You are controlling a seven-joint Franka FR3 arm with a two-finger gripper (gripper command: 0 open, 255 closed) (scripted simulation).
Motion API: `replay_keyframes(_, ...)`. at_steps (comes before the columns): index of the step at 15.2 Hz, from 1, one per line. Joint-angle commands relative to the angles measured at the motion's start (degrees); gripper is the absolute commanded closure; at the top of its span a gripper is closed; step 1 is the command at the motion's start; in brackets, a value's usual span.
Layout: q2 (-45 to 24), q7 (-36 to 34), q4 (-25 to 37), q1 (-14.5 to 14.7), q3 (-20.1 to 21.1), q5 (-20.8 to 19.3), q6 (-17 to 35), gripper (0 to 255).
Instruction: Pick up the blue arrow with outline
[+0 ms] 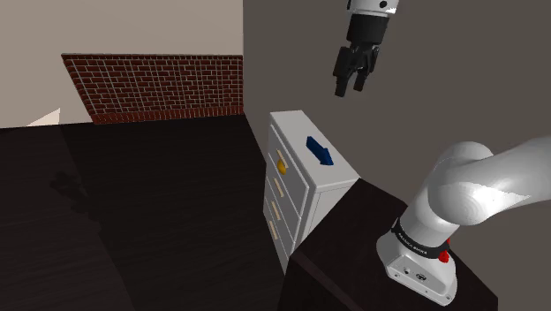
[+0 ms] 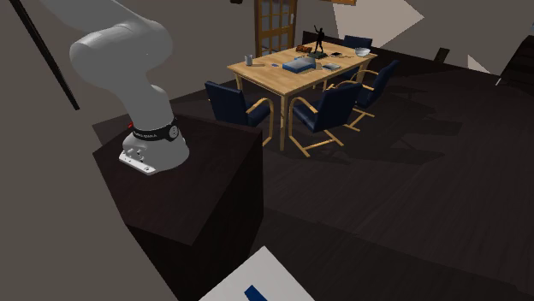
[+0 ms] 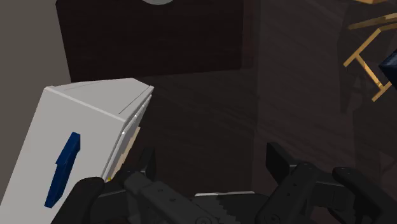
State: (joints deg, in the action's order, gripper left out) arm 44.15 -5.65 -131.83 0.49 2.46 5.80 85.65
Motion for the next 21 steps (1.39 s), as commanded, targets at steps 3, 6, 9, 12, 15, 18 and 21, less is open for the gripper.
replay_keyframes(3,-1.69,0.79,-1.69,-0.84,-1.04,-0.80,3.02,0)
replay_keyframes(6,-4.71,1.93,-3.77,-2.12,-2.62,-1.92,7.61,0)
replay_keyframes(9,-8.29,3.02,-5.28,-3.39,-4.23,-2.93,12.22,0)
replay_keyframes(12,-12.40,4.08,-6.22,-4.60,-5.86,-3.79,16.80,0)
replay_keyframes(15,-17.00,5.14,-6.56,-5.77,-7.50,-4.45,21.29,0)
replay_keyframes(18,-22.03,6.22,-6.30,-6.85,-9.15,-4.87,25.62,0)
replay_keyframes(21,-27.42,7.38,-5.45,-7.83,-10.79,-4.95,29.71,0)
